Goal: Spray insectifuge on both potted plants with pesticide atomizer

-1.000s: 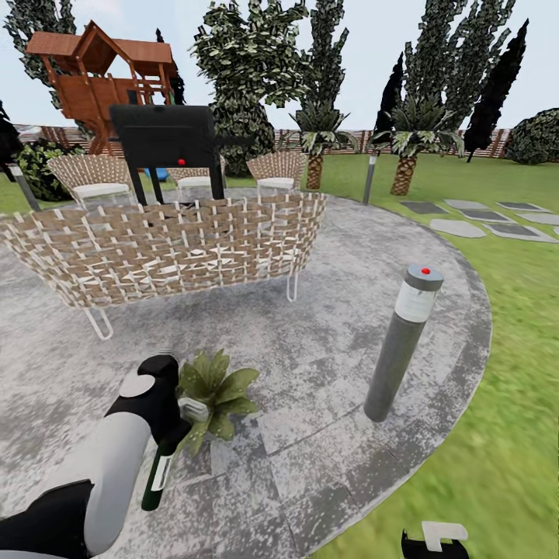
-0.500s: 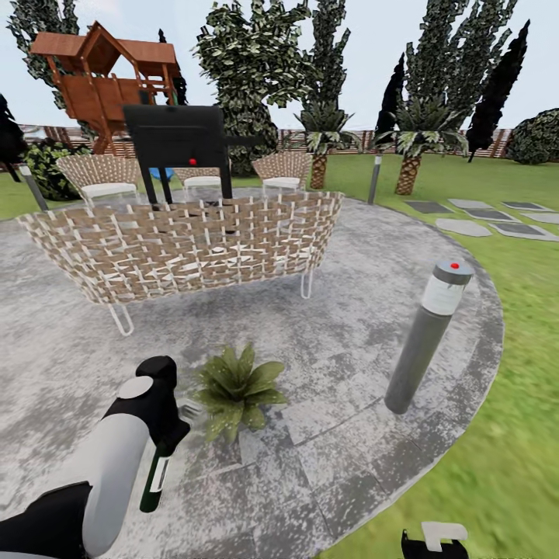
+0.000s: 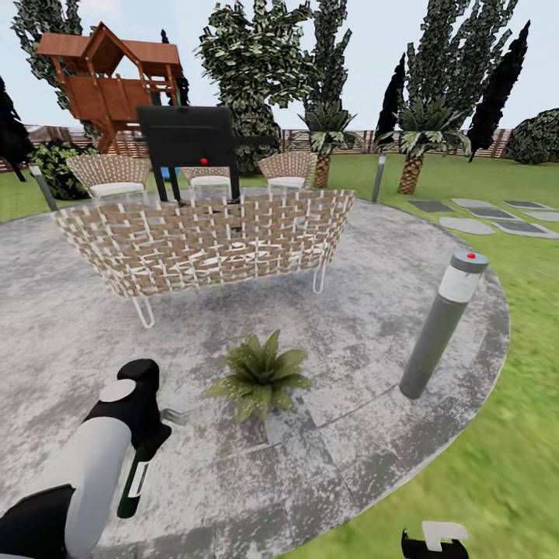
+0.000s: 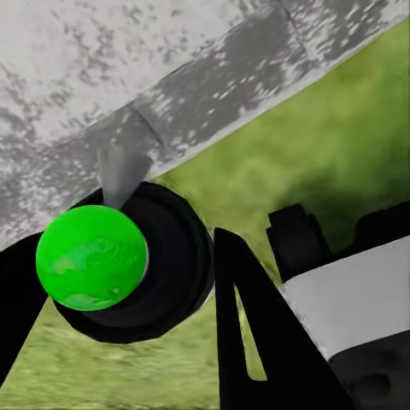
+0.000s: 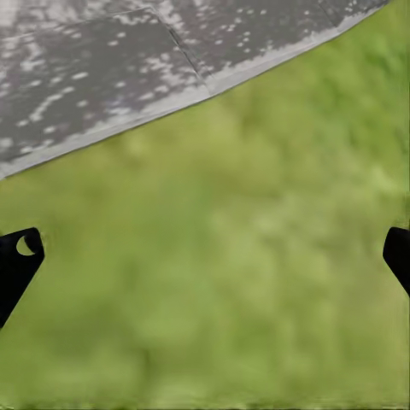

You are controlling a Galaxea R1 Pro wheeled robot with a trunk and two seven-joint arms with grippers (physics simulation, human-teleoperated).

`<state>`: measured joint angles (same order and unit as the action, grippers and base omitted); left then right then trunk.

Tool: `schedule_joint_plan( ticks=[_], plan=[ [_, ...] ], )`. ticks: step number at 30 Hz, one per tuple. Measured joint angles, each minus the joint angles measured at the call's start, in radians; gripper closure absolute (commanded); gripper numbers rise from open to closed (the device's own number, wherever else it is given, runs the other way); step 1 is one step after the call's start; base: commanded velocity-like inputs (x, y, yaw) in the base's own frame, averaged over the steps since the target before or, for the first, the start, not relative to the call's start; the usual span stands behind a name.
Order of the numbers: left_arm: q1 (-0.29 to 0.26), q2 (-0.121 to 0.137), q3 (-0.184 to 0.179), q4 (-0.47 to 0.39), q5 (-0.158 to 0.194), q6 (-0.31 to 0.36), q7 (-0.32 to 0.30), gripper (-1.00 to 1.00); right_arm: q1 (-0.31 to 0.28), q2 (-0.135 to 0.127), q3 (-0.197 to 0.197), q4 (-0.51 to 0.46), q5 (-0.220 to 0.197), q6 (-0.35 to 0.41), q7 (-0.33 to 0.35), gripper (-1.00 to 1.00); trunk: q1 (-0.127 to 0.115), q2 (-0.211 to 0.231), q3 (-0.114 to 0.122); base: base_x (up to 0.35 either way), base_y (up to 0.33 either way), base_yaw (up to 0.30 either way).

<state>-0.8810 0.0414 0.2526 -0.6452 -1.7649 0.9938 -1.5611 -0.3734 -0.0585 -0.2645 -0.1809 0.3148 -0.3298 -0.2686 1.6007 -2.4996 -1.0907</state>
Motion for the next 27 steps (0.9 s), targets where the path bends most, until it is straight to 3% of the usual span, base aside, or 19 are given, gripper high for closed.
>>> schedule_joint_plan(
  ticks=[4, 7, 9, 11, 12, 14, 15, 18, 20, 24, 27],
  plan=[
    [0.002, 0.043, -0.002, 0.0, 0.003, -0.026, 0.0, 1.0, 0.0, 0.0, 0.0, 0.001, 0.0, 0.0, 0.0, -1.0, 0.0, 0.0, 0.0, -0.234, 0.238, 0.0],
    [0.003, 0.053, 0.002, 0.001, 0.019, -0.108, -0.001, 1.0, 0.0, 0.0, 0.001, 0.001, 0.001, 0.001, 0.002, -1.0, 0.0, 0.0, 0.0, -0.234, 0.231, 0.0],
    [0.018, 0.057, 0.004, 0.0, 0.091, -0.171, 0.037, 1.0, 0.0, 0.0, 0.002, 0.001, 0.002, 0.002, 0.006, -1.0, 0.0, 0.0, 0.0, -0.202, 0.151, 0.0],
    [0.042, 0.063, 0.004, 0.002, 0.212, -0.245, 0.146, 1.0, 0.0, 0.0, 0.012, 0.002, 0.007, 0.002, 0.011, -1.0, 0.0, 0.0, 0.0, -0.1, 0.053, 0.0],
    [0.061, 0.065, 0.003, 0.008, 0.29, -0.302, 0.226, 1.0, 0.0, 0.0, 0.036, 0.001, 0.018, 0.002, 0.021, -1.0, 0.0, 0.0, 0.0, -0.043, 0.023, 0.0],
    [0.092, 0.067, 0.003, 0.014, 0.393, -0.391, 0.335, 1.0, 0.0, 0.0, 0.085, -0.003, 0.046, 0.002, 0.055, -1.0, 0.0, 0.0, 0.0, -0.021, 0.011, 0.0],
    [0.118, 0.067, 0.002, 0.017, 0.461, -0.458, 0.408, 1.0, 0.0, -0.001, 0.122, -0.007, 0.066, 0.002, 0.09, -1.0, 0.0, 0.0, 0.0, -0.009, 0.005, 0.0],
    [0.173, 0.064, 0.002, 0.02, 0.579, -0.623, 0.53, 1.0, 0.0, -0.002, 0.164, -0.062, 0.093, 0.002, 0.183, -1.0, 0.0, 0.0, 0.0, -0.004, 0.002, 0.0],
    [0.191, 0.06, 0.001, 0.037, 0.621, -0.739, 0.565, 1.0, 0.0, -0.002, 0.177, -0.123, 0.124, 0.003, 0.28, -1.0, 0.0, 0.0, 0.0, 0.0, 0.0, 0.0],
    [0.198, 0.057, -0.006, 0.147, 0.639, -0.932, 0.58, 1.0, -0.002, -0.003, 0.183, -0.262, 0.196, 0.004, 0.477, -1.0, 0.0, 0.0, 0.0, 0.0, 0.0, 0.0],
    [0.199, 0.056, -0.009, 0.187, 0.646, -1.024, 0.58, 1.0, -0.004, -0.004, 0.184, -0.334, 0.236, 0.005, 0.588, -1.0, 0.0, 0.0, 0.0, 0.0, 0.0, 0.0]
  ],
)
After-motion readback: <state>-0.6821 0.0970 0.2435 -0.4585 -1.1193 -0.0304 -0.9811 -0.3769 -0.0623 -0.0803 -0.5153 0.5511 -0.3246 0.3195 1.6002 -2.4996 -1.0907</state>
